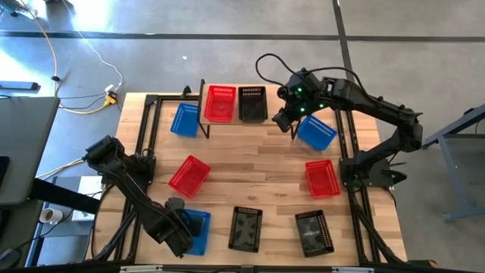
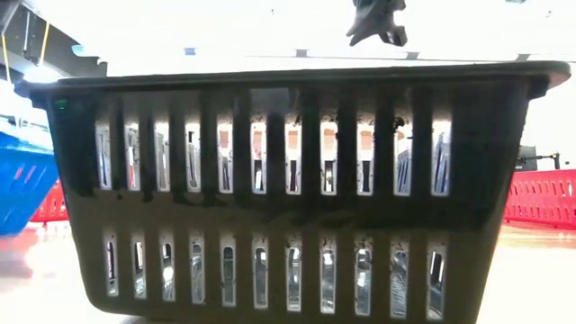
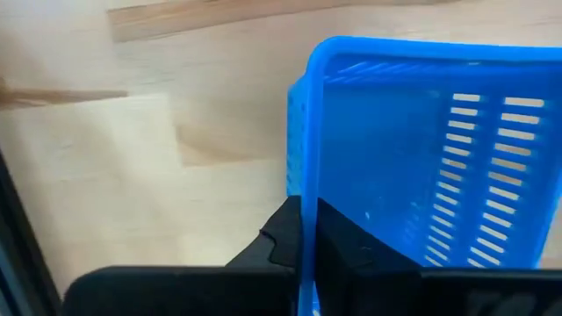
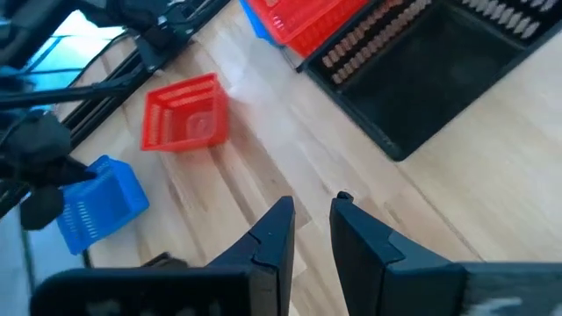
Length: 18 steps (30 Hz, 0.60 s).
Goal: Stack baskets on shelf by color
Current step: Put the bottom blue bin on the shelf
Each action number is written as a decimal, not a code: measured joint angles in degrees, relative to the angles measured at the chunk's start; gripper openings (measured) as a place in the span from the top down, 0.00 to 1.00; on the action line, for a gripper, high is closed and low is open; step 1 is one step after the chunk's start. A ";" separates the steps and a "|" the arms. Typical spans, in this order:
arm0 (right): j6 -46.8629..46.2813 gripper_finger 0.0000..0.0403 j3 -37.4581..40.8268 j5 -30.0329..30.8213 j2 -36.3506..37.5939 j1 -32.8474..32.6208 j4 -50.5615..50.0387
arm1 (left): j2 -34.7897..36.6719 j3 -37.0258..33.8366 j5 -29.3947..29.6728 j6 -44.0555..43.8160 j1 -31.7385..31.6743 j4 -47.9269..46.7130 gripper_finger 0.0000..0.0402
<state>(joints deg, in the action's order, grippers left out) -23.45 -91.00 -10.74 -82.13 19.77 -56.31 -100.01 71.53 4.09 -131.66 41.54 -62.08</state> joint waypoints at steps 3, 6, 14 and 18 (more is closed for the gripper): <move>0.60 0.84 0.00 -0.39 0.00 -1.14 -0.03 | -0.02 3.54 2.98 0.08 0.00 -2.47 0.99; 1.96 0.84 0.00 -0.40 0.00 -2.87 -0.03 | -0.02 6.92 5.25 0.47 0.00 -5.76 1.00; 4.45 0.84 0.00 -0.40 0.00 -7.58 -0.01 | -0.04 15.11 11.79 1.21 -1.32 -18.73 1.00; 4.27 0.84 0.00 -0.40 0.00 -9.12 -0.01 | -0.04 18.05 17.46 3.09 -3.70 -24.43 1.00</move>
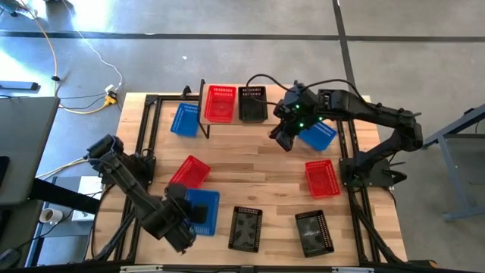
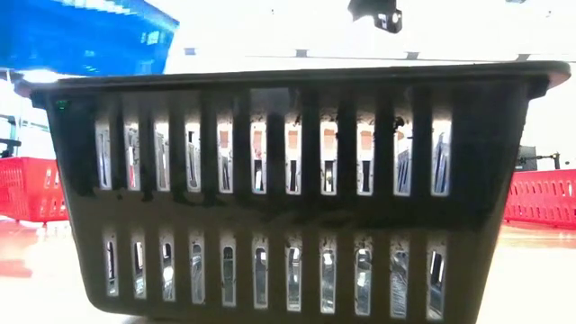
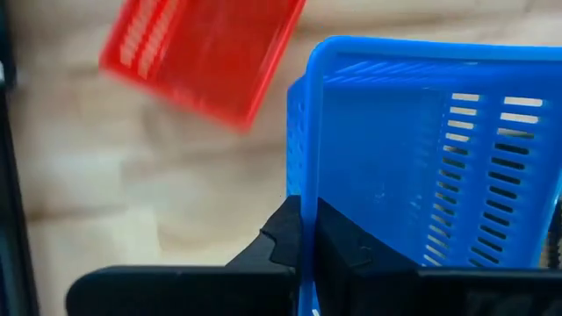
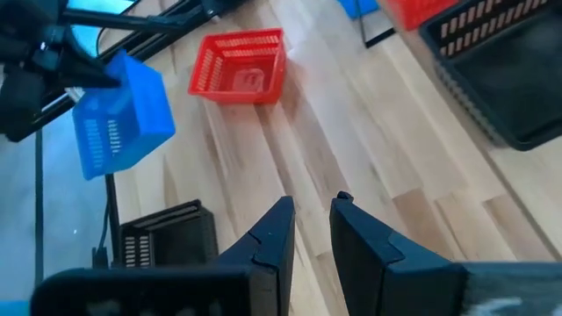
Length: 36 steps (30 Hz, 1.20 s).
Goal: Stack baskets on shelf by color
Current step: Put the bottom blue bin on the shelf
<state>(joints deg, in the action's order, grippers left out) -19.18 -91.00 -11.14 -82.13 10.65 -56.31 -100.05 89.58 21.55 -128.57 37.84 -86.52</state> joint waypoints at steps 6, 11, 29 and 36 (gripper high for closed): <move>0.11 0.84 0.00 0.02 0.00 -1.95 0.00 | 0.00 1.44 5.09 8.92 -6.30 -2.23 1.00; -0.24 0.84 0.00 3.53 0.00 -3.33 -0.02 | 0.00 2.27 10.10 16.90 -12.32 -2.14 1.00; -13.25 0.63 0.00 15.59 0.00 -6.51 0.03 | 0.00 11.84 22.85 50.06 -32.16 2.24 1.00; -14.12 0.63 0.00 18.86 0.00 -6.97 1.72 | 0.00 12.52 22.87 62.86 -37.22 14.02 1.00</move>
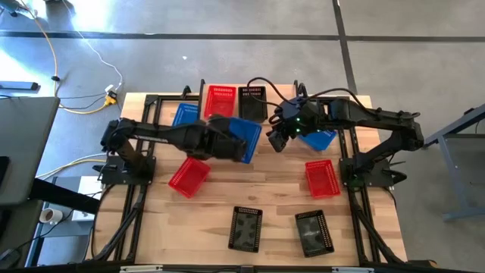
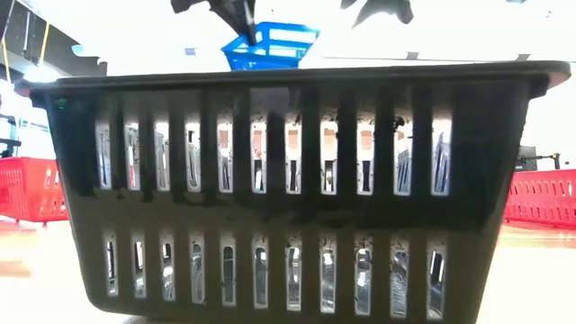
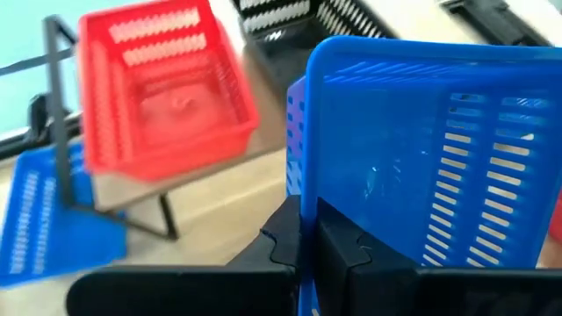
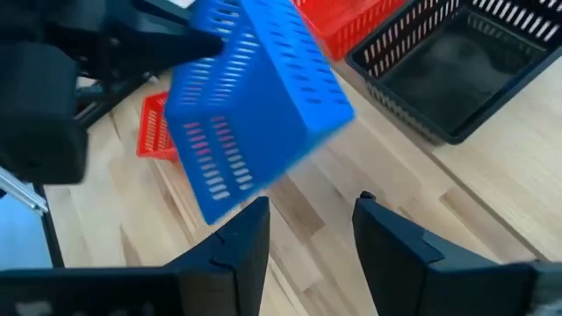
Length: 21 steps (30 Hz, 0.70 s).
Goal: Stack baskets on shelf by color
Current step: Put the bottom blue bin on the shelf
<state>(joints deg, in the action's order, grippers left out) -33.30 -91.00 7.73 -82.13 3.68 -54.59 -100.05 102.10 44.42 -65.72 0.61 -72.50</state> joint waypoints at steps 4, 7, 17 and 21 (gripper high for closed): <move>-2.51 0.63 0.00 1.12 0.00 0.00 0.46 | 0.00 0.00 -1.16 5.19 -2.10 5.35 1.00; -2.83 0.63 -0.05 2.20 -0.30 0.00 0.46 | 0.00 0.00 -1.20 8.42 -3.05 8.97 1.00; -5.75 0.63 -0.07 5.65 -1.27 0.02 -0.28 | 0.00 0.00 -1.50 14.48 -4.38 15.19 1.00; -7.18 0.63 -0.07 6.28 -1.94 0.02 -0.47 | 0.00 0.00 -1.34 17.62 -4.48 17.31 1.00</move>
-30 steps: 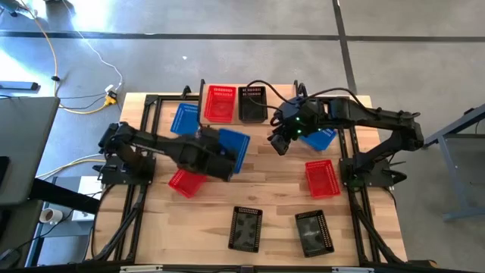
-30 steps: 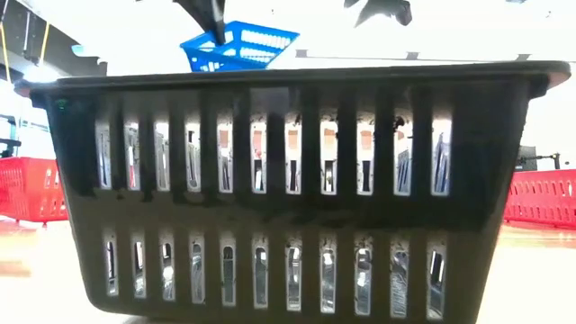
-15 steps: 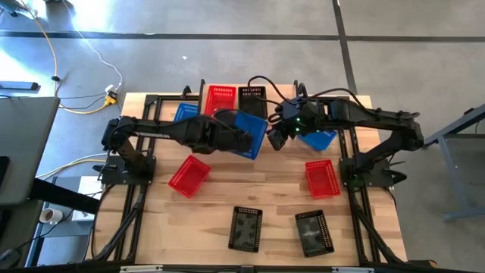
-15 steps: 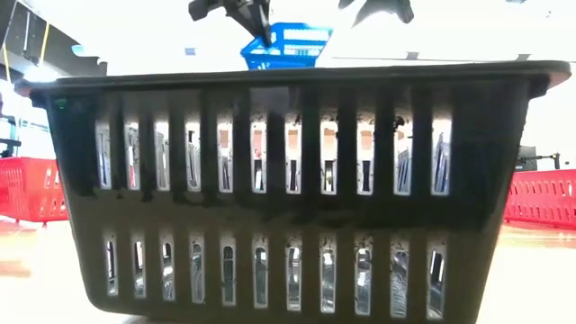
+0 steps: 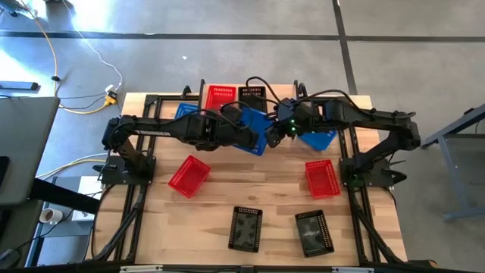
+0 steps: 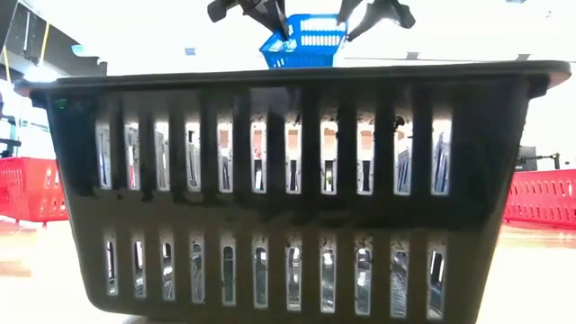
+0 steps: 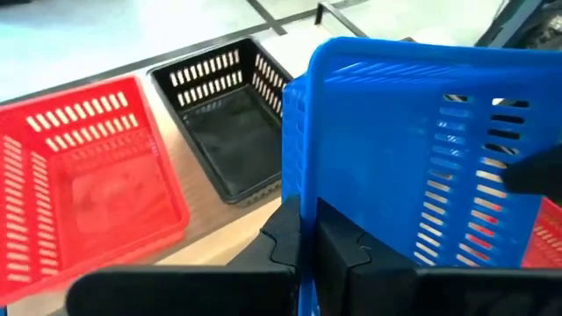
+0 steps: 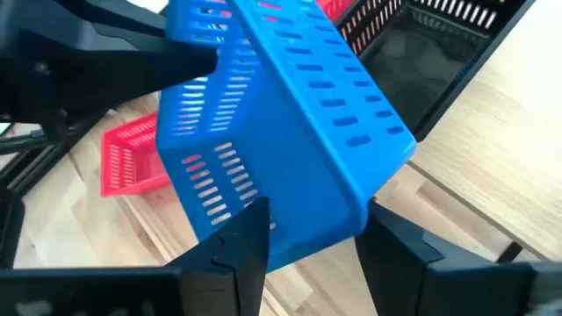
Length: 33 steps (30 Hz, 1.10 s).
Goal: Stack baskets on shelf by color
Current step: Put the bottom blue bin on the shelf
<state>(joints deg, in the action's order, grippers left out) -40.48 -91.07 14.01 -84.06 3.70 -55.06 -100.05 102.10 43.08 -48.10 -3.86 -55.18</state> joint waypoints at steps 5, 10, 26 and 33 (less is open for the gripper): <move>-1.03 0.76 0.00 0.23 -0.67 0.02 -0.01 | 0.00 0.00 0.03 2.59 -0.45 0.13 1.00; -1.18 0.97 0.02 1.08 -0.92 0.07 -0.08 | 0.00 0.00 -0.18 5.03 -1.01 0.53 0.98; -6.98 1.00 0.02 5.45 -1.06 0.11 -2.28 | 0.02 0.00 -13.89 12.67 -4.83 1.34 0.80; -8.45 1.00 0.02 6.62 -1.08 1.47 -2.55 | 0.02 0.00 -15.92 18.15 -5.29 1.41 0.70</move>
<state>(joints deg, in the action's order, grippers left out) -48.94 -91.05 20.63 -85.14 5.18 -57.60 -100.03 102.10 27.16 -29.95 -9.15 -53.77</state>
